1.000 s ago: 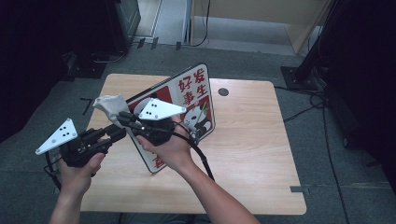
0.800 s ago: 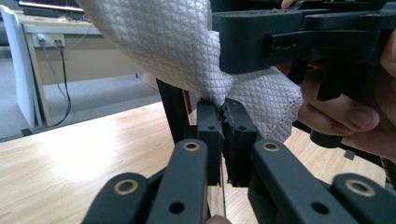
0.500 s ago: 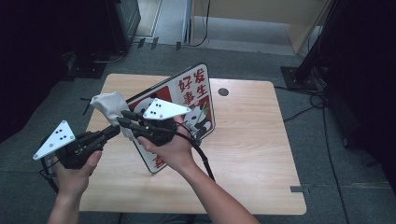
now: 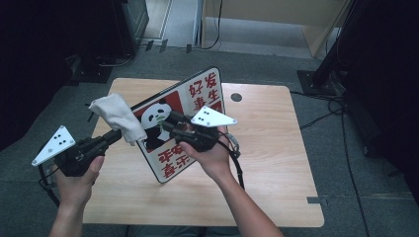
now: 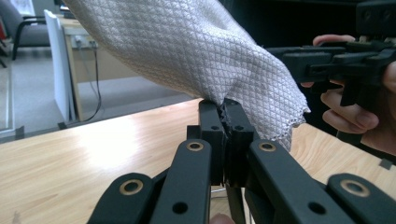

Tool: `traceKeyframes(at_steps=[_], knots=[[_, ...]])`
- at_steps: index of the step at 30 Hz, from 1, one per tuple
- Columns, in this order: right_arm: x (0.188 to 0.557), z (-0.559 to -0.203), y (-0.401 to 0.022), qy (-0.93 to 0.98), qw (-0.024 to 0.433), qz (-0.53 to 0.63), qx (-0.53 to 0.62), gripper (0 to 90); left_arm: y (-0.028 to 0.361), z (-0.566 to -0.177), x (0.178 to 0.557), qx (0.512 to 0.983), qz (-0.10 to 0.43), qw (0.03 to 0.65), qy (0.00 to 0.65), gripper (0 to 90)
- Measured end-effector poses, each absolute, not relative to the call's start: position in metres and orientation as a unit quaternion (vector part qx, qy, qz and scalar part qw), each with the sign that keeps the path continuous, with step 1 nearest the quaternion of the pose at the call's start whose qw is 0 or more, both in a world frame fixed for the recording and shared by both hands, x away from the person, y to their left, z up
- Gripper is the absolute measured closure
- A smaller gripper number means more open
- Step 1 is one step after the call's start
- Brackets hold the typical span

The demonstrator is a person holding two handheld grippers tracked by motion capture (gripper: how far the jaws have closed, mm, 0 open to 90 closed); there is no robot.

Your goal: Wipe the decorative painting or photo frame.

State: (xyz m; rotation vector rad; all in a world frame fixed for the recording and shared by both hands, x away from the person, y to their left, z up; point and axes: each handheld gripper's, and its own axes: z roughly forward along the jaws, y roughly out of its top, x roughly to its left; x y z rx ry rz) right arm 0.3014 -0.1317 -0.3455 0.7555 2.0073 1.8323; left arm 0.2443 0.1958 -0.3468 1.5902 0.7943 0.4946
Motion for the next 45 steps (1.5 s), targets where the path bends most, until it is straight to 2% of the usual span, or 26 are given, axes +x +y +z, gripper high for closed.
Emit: traceKeyframes(at_steps=[2, 3, 5, 6, 11, 19, 24, 33, 36, 42, 45], knots=[[0.305, -0.354, -0.146, 0.699, 0.181, 0.63, 0.286, 56.6, 0.197, -0.347, 0.245, 0.686, 0.213, 0.602, 0.348, 89.6], [0.31, -0.36, -0.158, 0.697, 0.207, 0.617, 0.3, 56.0, 0.198, -0.347, 0.245, 0.684, 0.211, 0.604, 0.35, 89.7], [0.321, -0.373, -0.18, 0.691, 0.245, 0.591, 0.336, 51.5, 0.198, -0.347, 0.245, 0.684, 0.211, 0.604, 0.351, 89.6], [0.326, -0.378, -0.189, 0.689, 0.25, 0.581, 0.354, 49.8, 0.198, -0.347, 0.245, 0.686, 0.211, 0.602, 0.35, 89.7], [0.359, -0.419, -0.236, 0.693, 0.207, 0.551, 0.417, 43.3, 0.196, -0.348, 0.246, 0.688, 0.208, 0.601, 0.349, 89.7], [0.374, -0.448, -0.245, 0.71, 0.201, 0.527, 0.422, 32.2, 0.196, -0.348, 0.246, 0.693, 0.21, 0.596, 0.347, 89.7], [0.381, -0.46, -0.248, 0.714, 0.175, 0.523, 0.431, 24.6, 0.198, -0.348, 0.246, 0.694, 0.208, 0.596, 0.346, 89.7], [0.389, -0.482, -0.256, 0.717, 0.157, 0.504, 0.456, 22.4, 0.208, -0.349, 0.247, 0.703, 0.206, 0.587, 0.346, 89.7], [0.391, -0.487, -0.259, 0.717, 0.135, 0.507, 0.459, 23.1, 0.209, -0.348, 0.247, 0.699, 0.208, 0.589, 0.347, 89.7], [0.392, -0.491, -0.259, 0.725, 0.114, 0.509, 0.45, 24.5, 0.204, -0.35, 0.248, 0.684, 0.208, 0.596, 0.365, 89.6], [0.391, -0.493, -0.258, 0.727, 0.113, 0.508, 0.448, 24.8, 0.196, -0.352, 0.249, 0.695, 0.204, 0.586, 0.361, 89.6]])
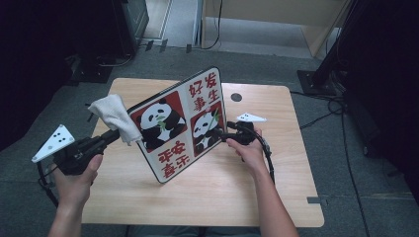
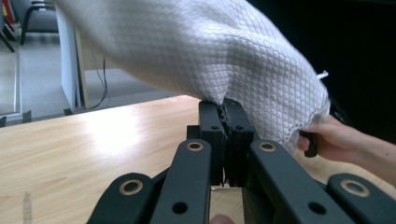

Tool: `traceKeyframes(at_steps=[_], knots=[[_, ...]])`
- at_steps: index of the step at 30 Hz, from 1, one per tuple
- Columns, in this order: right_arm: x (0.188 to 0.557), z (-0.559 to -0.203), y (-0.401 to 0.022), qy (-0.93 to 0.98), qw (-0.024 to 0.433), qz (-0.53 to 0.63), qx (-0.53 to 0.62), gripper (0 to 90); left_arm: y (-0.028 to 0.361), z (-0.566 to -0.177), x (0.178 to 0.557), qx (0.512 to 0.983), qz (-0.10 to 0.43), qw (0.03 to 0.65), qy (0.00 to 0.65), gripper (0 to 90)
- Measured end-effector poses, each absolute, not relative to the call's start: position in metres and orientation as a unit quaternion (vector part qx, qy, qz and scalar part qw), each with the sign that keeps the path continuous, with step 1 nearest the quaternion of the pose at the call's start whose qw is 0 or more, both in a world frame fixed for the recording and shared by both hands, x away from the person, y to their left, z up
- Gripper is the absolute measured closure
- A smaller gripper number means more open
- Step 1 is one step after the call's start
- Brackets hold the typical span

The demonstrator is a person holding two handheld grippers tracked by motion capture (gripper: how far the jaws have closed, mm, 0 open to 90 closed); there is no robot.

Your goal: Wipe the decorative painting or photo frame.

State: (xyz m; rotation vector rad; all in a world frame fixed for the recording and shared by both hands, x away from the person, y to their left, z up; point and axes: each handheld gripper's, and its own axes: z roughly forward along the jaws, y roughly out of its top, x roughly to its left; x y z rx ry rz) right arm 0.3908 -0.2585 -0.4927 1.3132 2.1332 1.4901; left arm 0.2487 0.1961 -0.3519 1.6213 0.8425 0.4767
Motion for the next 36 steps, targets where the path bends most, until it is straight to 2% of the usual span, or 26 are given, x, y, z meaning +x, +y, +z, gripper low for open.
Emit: traceKeyframes(at_steps=[4, 15, 36], knots=[[0.39, -0.495, -0.258, 0.73, 0.11, 0.504, 0.448, 24.9, 0.188, -0.355, 0.249, 0.712, 0.211, 0.567, 0.356, 89.7], [0.389, -0.498, -0.258, 0.732, 0.112, 0.502, 0.447, 25.3, 0.183, -0.365, 0.251, 0.748, 0.185, 0.531, 0.353, 89.7], [0.39, -0.499, -0.259, 0.738, 0.111, 0.495, 0.445, 26.3, 0.163, -0.418, 0.236, 0.794, 0.151, 0.478, 0.345, 89.7]])
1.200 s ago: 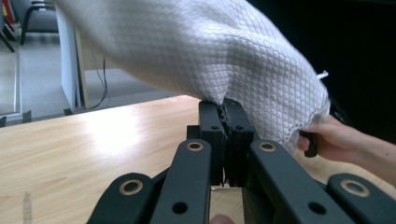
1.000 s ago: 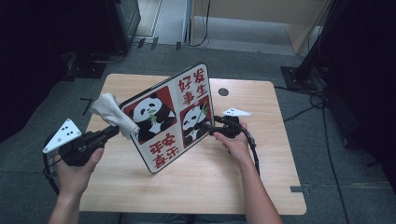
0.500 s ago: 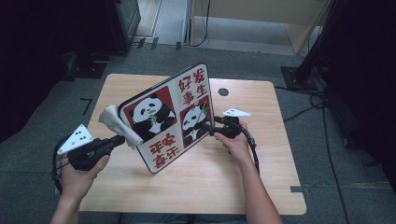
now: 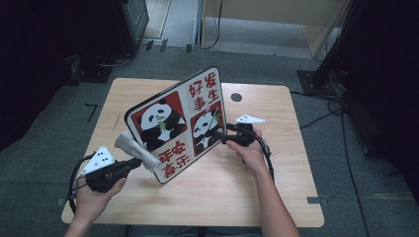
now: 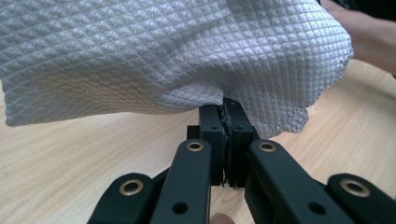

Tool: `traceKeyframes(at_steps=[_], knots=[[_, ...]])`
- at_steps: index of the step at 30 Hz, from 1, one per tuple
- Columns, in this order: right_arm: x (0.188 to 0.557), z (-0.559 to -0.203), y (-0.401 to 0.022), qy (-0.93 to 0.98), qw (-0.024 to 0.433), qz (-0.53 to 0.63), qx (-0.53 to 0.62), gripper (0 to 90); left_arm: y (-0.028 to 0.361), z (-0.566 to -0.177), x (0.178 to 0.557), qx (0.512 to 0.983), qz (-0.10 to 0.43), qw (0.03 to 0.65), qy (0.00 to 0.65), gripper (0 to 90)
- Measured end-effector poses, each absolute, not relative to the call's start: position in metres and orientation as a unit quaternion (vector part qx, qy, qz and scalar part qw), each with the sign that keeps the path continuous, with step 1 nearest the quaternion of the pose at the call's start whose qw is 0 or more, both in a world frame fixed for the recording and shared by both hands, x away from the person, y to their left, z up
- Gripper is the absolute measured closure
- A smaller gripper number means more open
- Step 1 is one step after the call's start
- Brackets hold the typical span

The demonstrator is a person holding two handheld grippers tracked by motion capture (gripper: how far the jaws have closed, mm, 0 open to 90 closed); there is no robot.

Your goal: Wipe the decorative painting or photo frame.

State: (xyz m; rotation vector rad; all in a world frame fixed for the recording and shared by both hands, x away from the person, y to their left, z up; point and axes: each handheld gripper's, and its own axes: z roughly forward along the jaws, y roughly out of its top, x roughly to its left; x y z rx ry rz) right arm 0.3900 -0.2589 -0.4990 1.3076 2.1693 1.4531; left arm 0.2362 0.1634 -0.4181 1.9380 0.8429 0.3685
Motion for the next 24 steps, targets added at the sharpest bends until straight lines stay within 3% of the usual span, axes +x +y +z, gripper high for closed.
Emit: traceKeyframes(at_steps=[24], knots=[[0.389, -0.498, -0.257, 0.743, 0.11, 0.491, 0.441, 26.6, 0.147, -0.476, 0.234, 0.85, 0.084, 0.428, 0.296, 89.7]])
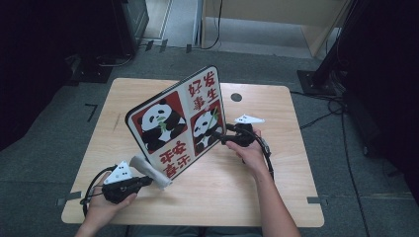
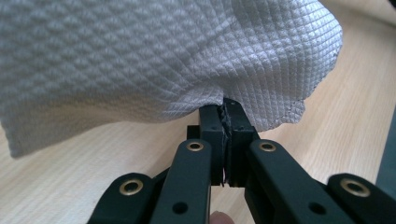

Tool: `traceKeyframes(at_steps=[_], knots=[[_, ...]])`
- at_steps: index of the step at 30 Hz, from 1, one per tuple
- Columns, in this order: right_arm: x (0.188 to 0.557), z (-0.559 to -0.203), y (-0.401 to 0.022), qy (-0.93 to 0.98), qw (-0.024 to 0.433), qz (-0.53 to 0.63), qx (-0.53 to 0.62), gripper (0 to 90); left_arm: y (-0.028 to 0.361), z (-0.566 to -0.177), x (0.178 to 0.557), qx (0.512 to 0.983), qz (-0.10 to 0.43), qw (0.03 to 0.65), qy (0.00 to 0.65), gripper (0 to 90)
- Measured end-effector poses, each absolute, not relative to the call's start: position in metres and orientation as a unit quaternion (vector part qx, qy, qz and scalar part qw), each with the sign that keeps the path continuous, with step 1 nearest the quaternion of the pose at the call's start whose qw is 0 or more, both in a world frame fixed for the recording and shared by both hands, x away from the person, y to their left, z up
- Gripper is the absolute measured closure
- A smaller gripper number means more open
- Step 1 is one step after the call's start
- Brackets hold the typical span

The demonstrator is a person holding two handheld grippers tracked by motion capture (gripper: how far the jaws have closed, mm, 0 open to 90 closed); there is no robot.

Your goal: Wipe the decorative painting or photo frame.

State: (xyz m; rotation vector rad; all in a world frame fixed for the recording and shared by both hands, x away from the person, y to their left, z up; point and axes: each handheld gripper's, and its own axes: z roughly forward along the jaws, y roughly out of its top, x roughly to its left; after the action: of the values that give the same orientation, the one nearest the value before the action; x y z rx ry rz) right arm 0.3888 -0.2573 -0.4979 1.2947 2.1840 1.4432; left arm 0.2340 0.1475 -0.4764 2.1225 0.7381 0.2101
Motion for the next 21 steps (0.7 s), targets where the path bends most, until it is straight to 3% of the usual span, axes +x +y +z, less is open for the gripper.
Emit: traceKeyframes(at_steps=[12, 21], knots=[[0.387, -0.495, -0.261, 0.742, 0.114, 0.492, 0.441, 26.4, 0.172, -0.471, 0.238, 0.843, 0.079, 0.445, 0.291, 89.7], [0.377, -0.49, -0.264, 0.747, 0.124, 0.489, 0.433, 26.2, 0.168, -0.464, 0.229, 0.852, 0.073, 0.46, 0.24, 89.6]])
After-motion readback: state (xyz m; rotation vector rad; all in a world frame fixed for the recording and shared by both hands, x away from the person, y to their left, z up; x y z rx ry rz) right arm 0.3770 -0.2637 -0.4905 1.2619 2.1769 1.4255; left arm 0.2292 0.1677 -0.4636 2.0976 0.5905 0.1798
